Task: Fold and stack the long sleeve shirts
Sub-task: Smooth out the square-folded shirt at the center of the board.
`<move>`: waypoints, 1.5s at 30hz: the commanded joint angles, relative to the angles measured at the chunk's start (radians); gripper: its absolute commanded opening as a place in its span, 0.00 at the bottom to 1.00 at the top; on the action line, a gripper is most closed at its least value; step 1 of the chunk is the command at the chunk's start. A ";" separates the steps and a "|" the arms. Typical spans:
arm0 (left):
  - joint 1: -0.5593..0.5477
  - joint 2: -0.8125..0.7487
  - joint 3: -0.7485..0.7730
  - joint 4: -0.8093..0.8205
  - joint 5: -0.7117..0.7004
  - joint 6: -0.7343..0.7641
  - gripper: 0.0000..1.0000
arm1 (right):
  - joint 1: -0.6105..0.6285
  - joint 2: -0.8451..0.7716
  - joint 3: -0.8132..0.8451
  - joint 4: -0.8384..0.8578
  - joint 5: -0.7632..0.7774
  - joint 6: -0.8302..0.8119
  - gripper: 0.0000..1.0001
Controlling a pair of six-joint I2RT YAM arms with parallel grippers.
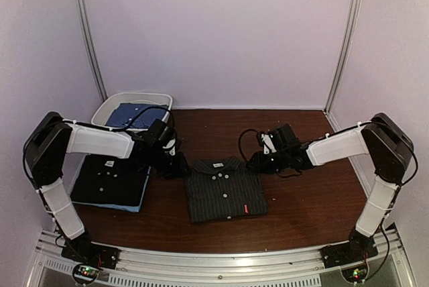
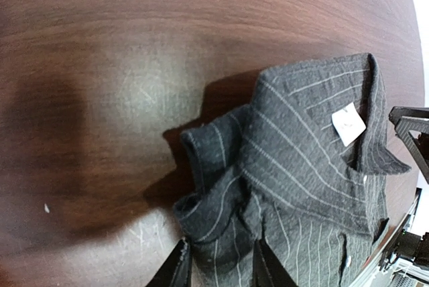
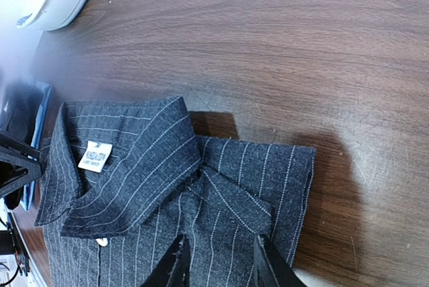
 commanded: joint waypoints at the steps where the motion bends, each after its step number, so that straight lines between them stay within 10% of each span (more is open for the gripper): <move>1: 0.003 0.033 0.044 0.041 0.011 0.022 0.31 | -0.003 0.023 0.028 0.011 -0.010 -0.016 0.33; 23: 0.003 0.060 0.075 0.033 0.005 0.045 0.09 | -0.001 0.066 0.066 -0.012 0.050 -0.026 0.34; 32: 0.003 0.066 0.099 0.026 0.010 0.061 0.06 | 0.015 0.069 0.088 -0.024 0.050 -0.031 0.19; 45: 0.003 0.071 0.104 0.018 0.007 0.066 0.05 | 0.015 0.076 0.100 -0.106 0.148 -0.055 0.34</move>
